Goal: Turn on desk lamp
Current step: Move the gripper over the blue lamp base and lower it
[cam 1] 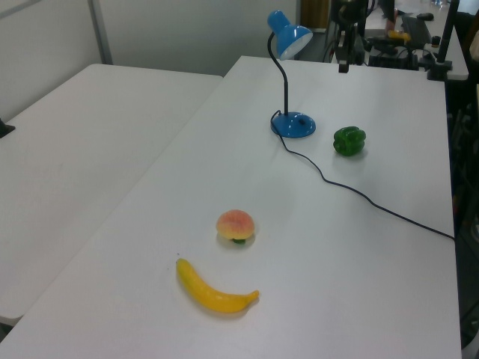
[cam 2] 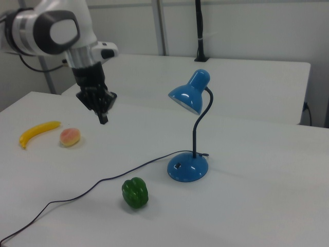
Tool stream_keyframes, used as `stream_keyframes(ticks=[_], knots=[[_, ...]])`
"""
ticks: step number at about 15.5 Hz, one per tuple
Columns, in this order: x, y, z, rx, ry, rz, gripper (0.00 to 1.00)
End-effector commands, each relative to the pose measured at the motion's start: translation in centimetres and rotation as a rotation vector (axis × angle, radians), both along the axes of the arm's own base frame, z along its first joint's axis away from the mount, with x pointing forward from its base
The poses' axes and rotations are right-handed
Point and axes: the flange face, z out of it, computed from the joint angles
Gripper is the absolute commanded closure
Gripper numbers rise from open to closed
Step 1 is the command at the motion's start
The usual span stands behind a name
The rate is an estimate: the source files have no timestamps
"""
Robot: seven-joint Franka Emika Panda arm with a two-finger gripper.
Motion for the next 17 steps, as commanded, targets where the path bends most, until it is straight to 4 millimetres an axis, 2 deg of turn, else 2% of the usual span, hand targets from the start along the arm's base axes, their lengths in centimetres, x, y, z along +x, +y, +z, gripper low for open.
stream_keyframes(ticks=[1, 3, 5, 7, 10, 14, 17], knots=[[-0.1, -1.6, -3.7, 0.007, -0.032, -0.083, 1.0], [0.5, -2.7, -6.6, 0.008, -0.028, -0.125, 1.0], [0.9, -4.3, -8.6, 0.009, -0.039, -0.177, 1.0], [1.0, -5.5, -10.0, 0.011, -0.071, -0.226, 1.0], [1.4, -6.6, -13.2, 0.014, -0.091, -0.265, 1.0], [3.0, -9.6, -16.2, 0.018, -0.168, -0.316, 1.0], [4.4, -10.9, -18.3, 0.021, -0.243, -0.33, 1.0]])
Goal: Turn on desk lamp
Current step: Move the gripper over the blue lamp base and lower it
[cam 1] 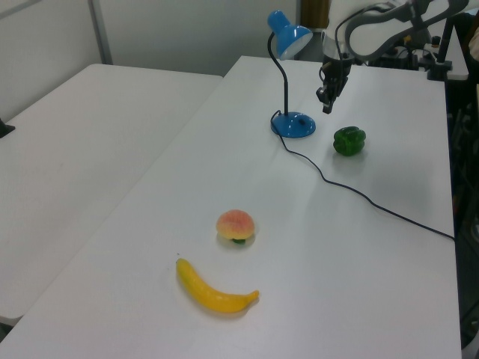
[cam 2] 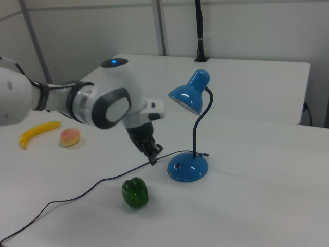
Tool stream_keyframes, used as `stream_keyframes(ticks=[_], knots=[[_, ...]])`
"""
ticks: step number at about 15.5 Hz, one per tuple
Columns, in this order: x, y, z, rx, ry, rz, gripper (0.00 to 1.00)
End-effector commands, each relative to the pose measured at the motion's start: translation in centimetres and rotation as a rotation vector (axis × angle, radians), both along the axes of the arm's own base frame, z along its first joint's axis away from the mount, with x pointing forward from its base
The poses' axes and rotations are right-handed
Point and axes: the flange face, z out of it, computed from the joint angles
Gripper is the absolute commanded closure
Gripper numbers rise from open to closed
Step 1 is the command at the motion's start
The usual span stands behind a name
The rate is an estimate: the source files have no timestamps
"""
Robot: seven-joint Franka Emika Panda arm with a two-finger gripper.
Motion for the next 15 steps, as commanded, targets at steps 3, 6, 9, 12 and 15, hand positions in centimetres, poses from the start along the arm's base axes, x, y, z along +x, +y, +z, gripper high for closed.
stream_keyframes(ticks=[3, 6, 9, 12, 15], knots=[[1.8, -1.6, -2.6, -0.005, -0.119, -0.04, 1.0], [2.4, -1.9, -3.7, -0.01, -0.166, -0.038, 1.0], [3.1, -2.1, -4.3, -0.018, -0.222, -0.035, 1.0], [3.5, -2.3, -4.7, -0.024, -0.255, -0.033, 1.0], [4.2, -2.7, -5.1, -0.029, -0.262, -0.031, 1.0]])
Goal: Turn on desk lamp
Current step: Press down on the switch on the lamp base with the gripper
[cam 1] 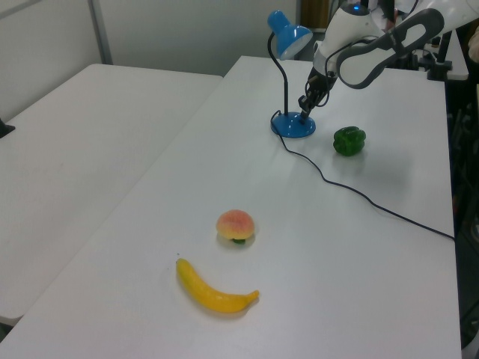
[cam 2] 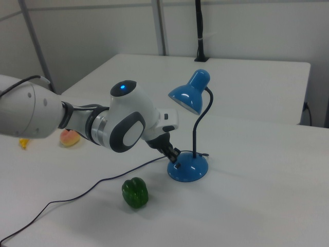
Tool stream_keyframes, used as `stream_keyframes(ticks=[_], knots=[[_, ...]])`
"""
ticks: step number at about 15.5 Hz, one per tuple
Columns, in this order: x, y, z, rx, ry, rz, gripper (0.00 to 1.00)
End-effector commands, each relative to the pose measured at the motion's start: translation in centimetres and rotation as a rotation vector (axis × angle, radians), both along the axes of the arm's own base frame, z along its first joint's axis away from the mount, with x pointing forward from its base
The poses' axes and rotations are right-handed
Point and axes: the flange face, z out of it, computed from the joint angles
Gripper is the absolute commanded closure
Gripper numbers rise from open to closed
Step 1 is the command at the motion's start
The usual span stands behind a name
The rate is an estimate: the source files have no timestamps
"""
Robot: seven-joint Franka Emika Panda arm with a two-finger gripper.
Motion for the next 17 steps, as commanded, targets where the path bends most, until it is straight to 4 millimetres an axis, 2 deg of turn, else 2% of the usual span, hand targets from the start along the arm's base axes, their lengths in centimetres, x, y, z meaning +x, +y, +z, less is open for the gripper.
stream_keyframes(ticks=[1, 7, 17], knots=[[0.9, -0.6, -0.3, -0.004, -0.028, -0.014, 1.0], [1.0, -1.1, -1.0, -0.008, -0.033, -0.019, 1.0], [1.3, -1.3, -1.2, -0.013, -0.052, -0.017, 1.0]])
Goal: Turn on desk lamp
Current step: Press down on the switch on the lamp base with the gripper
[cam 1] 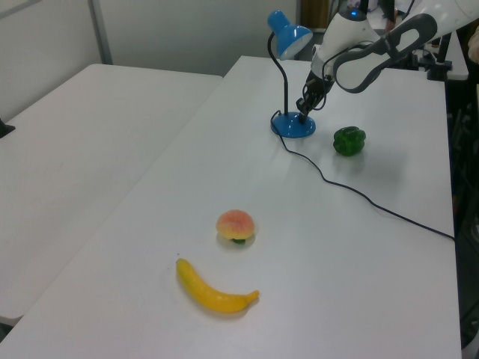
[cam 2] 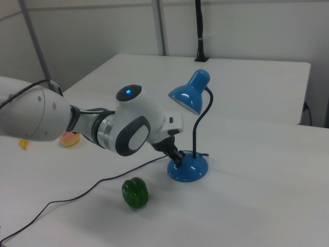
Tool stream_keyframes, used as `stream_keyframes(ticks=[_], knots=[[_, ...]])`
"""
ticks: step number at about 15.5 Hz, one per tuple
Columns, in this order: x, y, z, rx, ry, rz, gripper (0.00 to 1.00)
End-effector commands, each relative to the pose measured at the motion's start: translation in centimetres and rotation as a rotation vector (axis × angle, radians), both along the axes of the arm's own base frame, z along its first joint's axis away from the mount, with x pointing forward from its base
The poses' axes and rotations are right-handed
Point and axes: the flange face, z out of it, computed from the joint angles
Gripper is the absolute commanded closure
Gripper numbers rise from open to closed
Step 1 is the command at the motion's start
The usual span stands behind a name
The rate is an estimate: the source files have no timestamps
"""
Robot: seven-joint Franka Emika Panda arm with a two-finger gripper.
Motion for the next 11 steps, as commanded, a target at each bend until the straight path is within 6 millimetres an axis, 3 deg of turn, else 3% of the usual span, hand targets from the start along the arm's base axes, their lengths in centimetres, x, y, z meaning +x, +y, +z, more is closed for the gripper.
stream_keyframes(ticks=[1, 11], knots=[[0.5, -0.32, -0.36, -0.011, -0.036, -0.005, 1.0], [0.53, -0.4, -0.88, -0.015, -0.029, -0.001, 1.0]])
